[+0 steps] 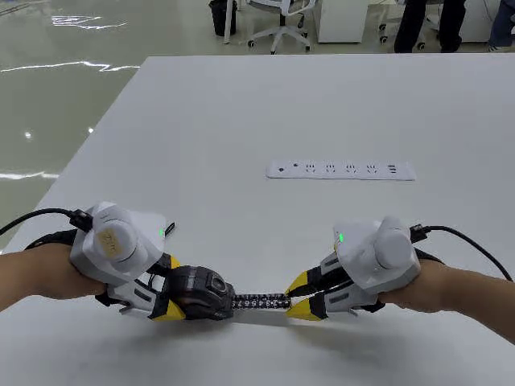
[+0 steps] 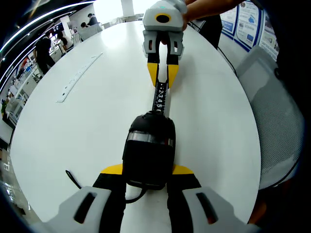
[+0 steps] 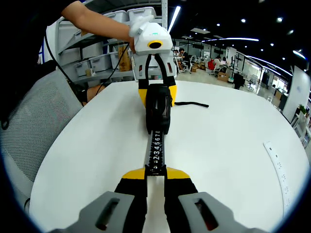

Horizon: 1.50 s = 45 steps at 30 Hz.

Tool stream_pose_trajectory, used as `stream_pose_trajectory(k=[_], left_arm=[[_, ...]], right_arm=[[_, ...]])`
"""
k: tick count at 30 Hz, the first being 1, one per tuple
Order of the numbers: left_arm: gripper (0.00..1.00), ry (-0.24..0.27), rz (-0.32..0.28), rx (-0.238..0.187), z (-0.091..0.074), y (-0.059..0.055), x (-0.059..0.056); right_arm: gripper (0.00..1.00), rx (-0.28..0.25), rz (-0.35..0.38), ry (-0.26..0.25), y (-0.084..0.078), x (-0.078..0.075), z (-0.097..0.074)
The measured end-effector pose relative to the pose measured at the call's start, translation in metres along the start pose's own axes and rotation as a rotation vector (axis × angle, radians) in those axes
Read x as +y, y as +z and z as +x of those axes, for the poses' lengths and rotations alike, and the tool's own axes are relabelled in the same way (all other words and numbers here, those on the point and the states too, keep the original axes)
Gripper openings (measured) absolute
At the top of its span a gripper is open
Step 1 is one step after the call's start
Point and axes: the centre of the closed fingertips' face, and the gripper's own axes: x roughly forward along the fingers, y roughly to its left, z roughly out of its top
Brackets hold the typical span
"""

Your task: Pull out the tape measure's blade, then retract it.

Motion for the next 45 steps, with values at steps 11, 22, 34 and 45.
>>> stream_pose_trajectory(k=[11, 22, 34, 45], left_arm=[[0.27, 0.000, 0.000, 0.001, 0.001, 0.001, 0.000], [0.27, -0.001, 0.002, 0.002, 0.001, 0.002, -0.001], [0.27, -0.001, 0.000, 0.005, 0.002, 0.002, 0.000], [0.27, -0.004, 0.002, 0.003, 0.005, 0.007, -0.001]], right_arm=[[0.11, -0.001, 0.002, -0.001, -0.003, 0.001, -0.001], [0.11, -0.001, 0.007, -0.004, -0.006, 0.002, -0.002], [0.11, -0.002, 0.011, -0.004, -0.008, 0.002, -0.003], [0.11, 0.003, 0.017, -0.004, -0.014, 0.004, -0.006]])
